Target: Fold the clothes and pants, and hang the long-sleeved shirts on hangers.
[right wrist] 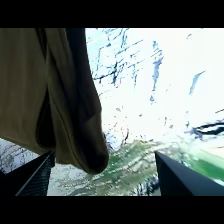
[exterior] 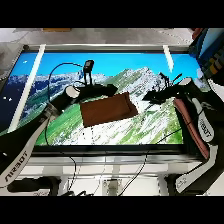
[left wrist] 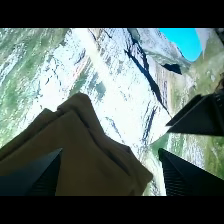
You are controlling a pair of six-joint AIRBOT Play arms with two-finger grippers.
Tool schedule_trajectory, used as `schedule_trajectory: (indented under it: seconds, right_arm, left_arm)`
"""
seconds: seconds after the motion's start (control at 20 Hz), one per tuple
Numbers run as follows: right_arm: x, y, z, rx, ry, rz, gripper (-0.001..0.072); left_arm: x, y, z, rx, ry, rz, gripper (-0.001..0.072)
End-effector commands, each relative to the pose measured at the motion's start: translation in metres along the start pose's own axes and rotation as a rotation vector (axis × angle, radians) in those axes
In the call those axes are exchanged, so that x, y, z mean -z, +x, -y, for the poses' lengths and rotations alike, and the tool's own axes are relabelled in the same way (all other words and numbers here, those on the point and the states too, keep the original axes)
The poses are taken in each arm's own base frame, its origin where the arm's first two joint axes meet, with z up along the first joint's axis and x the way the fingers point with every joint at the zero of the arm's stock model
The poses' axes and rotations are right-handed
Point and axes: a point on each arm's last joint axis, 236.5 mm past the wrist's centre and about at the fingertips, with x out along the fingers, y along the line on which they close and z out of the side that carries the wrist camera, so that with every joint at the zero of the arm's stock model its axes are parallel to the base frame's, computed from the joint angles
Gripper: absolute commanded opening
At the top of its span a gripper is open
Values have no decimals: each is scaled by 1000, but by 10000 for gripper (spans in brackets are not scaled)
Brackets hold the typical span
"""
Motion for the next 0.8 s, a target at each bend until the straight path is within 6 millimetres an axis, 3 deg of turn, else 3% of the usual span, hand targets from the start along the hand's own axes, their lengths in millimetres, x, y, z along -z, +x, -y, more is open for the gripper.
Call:
schedule_trajectory:
  seconds: [0.0, 0.25, 0.6, 0.65, 0.7, 0.75]
  right_arm:
    - [2, 43, -10, -45, 70, -7, 698]
    - [1, 96, -45, -10, 85, 0, 697]
    - [25, 132, -91, -11, -25, -65, 684]
    - [26, 137, -95, -5, -40, -64, 604]
    - [26, 141, -96, 12, -61, -58, 460]
    - [26, 145, -96, 32, -86, -52, 241]
  left_arm:
    - [2, -12, -8, 20, -17, -40, 701]
    - [7, -13, -5, 36, -18, -64, 701]
    - [8, -13, -5, 36, -18, -64, 701]
    - [8, -13, -5, 36, -18, -64, 697]
    - [8, -13, -5, 38, -18, -66, 697]
    - [10, -13, -3, 43, -17, -74, 697]
